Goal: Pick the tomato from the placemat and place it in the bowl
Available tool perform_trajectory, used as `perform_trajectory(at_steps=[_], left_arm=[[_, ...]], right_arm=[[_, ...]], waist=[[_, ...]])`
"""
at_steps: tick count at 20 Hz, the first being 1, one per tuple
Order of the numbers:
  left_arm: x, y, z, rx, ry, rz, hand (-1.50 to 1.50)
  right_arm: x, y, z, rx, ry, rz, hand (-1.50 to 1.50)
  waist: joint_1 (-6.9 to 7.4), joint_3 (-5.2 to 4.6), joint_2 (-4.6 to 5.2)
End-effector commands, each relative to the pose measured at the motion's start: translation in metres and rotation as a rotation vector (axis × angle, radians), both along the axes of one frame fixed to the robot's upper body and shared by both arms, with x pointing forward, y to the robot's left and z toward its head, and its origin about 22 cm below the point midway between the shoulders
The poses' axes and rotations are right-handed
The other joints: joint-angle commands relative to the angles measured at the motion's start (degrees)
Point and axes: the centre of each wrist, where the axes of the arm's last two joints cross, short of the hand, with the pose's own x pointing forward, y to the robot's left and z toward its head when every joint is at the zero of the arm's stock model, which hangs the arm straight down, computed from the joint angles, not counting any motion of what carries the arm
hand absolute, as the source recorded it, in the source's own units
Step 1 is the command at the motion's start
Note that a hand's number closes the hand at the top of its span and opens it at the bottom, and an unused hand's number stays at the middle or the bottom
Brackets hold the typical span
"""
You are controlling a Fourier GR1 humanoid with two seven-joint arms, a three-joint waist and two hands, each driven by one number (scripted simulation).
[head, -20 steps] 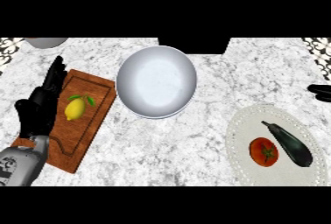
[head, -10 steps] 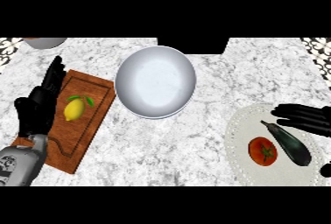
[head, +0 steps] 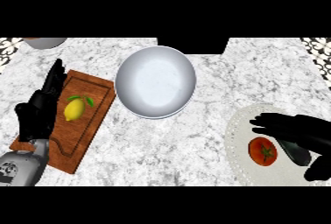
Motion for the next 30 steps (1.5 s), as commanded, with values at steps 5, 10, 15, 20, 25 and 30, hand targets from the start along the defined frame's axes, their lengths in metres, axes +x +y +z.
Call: perform_trajectory(at_steps=[5, 10, 15, 20, 25, 30], left_arm=[[0.005, -0.027, 0.020, -0.002, 0.006, -0.004, 0.00], [0.021, -0.005, 0.013, 0.005, -0.015, 0.008, 0.00], [0.000, 0.004, 0.000, 0.002, 0.000, -0.008, 0.00], [-0.003, -0.006, -0.003, -0.019, -0.004, 0.002, 0.00], [0.003, -0.005, 0.002, -0.005, -0.018, -0.002, 0.00], [-0.001, -0.005, 0.015, -0.004, 0.000, 0.018, 0.00]], right_arm=[[0.004, 0.009, -0.039, -0.038, 0.023, -0.015, -1.50], [0.006, 0.026, -0.052, -0.016, 0.019, -0.023, -1.50], [0.013, 0.032, -0.059, -0.035, 0.028, -0.005, -1.50], [0.009, 0.044, -0.070, -0.069, -0.080, 0.078, 1.50], [0.026, 0.032, -0.076, -0.016, -0.083, 0.088, 1.50], [0.006, 0.037, -0.069, -0.002, -0.072, 0.109, 1.50]], waist=[[-0.07, 0.05, 0.04], [-0.30, 0.02, 0.06], [-0.09, 0.01, 0.02], [-0.05, 0.02, 0.01], [0.00, 0.02, 0.07], [-0.28, 0.01, -0.06]])
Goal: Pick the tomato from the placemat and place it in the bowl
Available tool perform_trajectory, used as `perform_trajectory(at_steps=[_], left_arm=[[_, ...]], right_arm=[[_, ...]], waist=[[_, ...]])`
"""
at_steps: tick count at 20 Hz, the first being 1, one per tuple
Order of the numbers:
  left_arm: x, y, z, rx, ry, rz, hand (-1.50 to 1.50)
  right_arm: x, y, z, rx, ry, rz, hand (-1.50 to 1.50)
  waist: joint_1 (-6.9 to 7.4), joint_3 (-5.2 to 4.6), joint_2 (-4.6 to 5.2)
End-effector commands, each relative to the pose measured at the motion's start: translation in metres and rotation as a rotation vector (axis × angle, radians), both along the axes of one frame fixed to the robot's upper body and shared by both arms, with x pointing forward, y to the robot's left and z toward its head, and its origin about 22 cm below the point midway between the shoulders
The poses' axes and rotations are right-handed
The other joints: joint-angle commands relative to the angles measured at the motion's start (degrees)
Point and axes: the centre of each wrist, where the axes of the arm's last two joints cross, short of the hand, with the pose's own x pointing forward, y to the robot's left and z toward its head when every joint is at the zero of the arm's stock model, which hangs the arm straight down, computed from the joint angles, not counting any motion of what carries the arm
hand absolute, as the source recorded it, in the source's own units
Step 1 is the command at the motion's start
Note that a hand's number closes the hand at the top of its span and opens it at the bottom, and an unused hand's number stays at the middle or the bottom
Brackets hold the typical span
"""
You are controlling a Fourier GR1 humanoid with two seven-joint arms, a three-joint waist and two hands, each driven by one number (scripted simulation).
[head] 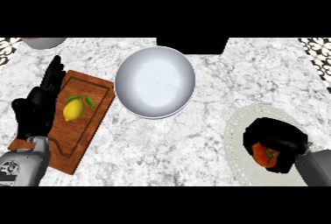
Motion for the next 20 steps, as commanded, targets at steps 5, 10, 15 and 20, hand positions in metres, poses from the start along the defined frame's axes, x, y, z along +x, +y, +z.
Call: perform_trajectory(at_steps=[5, 10, 15, 20], left_arm=[[-0.009, 0.007, -0.010, 0.006, 0.002, -0.015, 0.00], [-0.002, 0.002, -0.003, -0.002, 0.000, -0.008, 0.00], [-0.003, 0.000, -0.007, -0.004, 0.015, -0.010, 0.00], [-0.001, -0.001, -0.004, 0.001, 0.009, -0.014, 0.00]], right_arm=[[-0.011, -0.016, 0.008, 0.127, -0.065, 0.057, 1.50], [-0.040, 0.159, -0.028, 0.196, 0.087, -0.176, 1.50], [-0.048, 0.193, -0.011, 0.280, 0.101, -0.304, 1.50], [-0.061, 0.210, 0.014, 0.444, 0.031, -0.466, 1.50]], waist=[[0.00, 0.40, 0.16], [0.57, -0.09, -0.24], [0.22, 0.22, -0.59], [0.32, 0.55, -0.96]])
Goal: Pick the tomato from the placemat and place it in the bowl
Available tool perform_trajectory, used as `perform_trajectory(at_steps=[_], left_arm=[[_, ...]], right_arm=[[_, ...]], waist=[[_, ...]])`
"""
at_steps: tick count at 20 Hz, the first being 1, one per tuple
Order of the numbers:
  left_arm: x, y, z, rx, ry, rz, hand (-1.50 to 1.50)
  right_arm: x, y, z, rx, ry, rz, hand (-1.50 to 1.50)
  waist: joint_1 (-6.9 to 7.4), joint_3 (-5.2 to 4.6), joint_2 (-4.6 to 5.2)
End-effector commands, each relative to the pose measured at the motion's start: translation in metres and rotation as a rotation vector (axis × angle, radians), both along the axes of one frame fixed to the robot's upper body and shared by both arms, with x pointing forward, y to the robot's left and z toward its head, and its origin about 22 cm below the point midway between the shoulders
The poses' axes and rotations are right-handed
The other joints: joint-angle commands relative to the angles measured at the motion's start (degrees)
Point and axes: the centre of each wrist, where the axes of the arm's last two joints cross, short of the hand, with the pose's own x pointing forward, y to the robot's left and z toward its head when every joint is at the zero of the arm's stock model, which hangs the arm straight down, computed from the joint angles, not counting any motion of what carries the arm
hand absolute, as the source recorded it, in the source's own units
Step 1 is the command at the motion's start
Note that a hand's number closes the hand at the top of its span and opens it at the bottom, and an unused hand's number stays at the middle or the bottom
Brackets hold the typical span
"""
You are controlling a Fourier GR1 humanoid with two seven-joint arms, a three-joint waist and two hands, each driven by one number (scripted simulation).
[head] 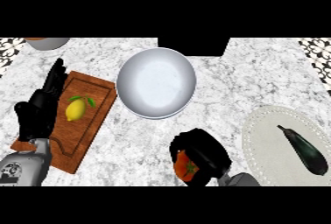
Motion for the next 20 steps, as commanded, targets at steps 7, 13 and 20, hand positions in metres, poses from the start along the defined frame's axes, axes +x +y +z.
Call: perform_trajectory(at_steps=[7, 13, 20], left_arm=[[-0.001, -0.004, -0.007, -0.005, 0.022, -0.009, 0.00], [0.006, -0.015, 0.004, -0.006, -0.004, -0.030, 0.00], [0.007, -0.020, -0.006, 0.001, -0.004, -0.060, 0.00]], right_arm=[[-0.029, 0.044, 0.046, 0.212, -0.083, -0.418, 1.50], [-0.037, 0.071, 0.079, 0.336, -0.107, -0.619, 1.50], [-0.003, 0.104, 0.103, 0.410, -0.191, -0.847, 1.50]], waist=[[0.24, -0.02, -0.42], [1.42, 0.10, 0.18], [3.41, 0.08, 1.31]])
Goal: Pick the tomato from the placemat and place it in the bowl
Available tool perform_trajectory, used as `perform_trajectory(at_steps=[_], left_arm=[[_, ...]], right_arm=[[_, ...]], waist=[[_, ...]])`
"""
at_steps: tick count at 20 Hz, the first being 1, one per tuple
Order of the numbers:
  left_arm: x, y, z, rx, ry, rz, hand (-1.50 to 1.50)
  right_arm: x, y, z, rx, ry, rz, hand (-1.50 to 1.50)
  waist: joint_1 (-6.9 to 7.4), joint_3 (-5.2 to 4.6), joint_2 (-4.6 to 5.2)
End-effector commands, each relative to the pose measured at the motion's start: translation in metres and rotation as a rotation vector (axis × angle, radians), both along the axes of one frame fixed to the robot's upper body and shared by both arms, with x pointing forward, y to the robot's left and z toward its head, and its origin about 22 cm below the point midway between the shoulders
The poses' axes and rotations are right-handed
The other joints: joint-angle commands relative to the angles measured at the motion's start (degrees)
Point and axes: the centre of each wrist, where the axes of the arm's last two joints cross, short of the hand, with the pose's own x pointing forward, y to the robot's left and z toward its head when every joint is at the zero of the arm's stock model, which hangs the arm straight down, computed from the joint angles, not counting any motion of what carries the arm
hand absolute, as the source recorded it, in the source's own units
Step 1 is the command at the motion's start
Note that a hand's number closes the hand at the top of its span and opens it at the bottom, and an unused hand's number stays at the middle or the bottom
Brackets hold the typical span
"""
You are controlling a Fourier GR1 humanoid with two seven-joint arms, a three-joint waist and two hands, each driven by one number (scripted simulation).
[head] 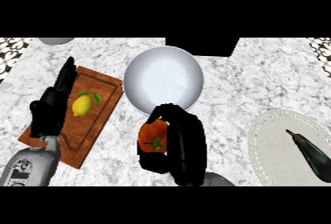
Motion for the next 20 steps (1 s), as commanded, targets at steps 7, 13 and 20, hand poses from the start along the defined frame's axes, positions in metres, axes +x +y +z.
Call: perform_trajectory(at_steps=[7, 13, 20], left_arm=[[0.011, -0.007, 0.001, -0.002, 0.006, 0.000, 0.00], [0.002, 0.003, 0.000, -0.011, -0.011, -0.001, 0.00], [0.003, -0.001, 0.007, -0.007, -0.011, 0.009, 0.00]], right_arm=[[0.071, 0.044, 0.039, 0.004, -0.128, -0.259, 1.50], [0.121, 0.040, 0.027, -0.207, -0.125, -0.385, 1.50], [0.170, 0.008, -0.009, -0.292, -0.094, -0.492, 1.50]], waist=[[0.18, 0.12, 0.69], [-0.24, 0.16, 0.61], [-0.34, 0.23, 0.93]])
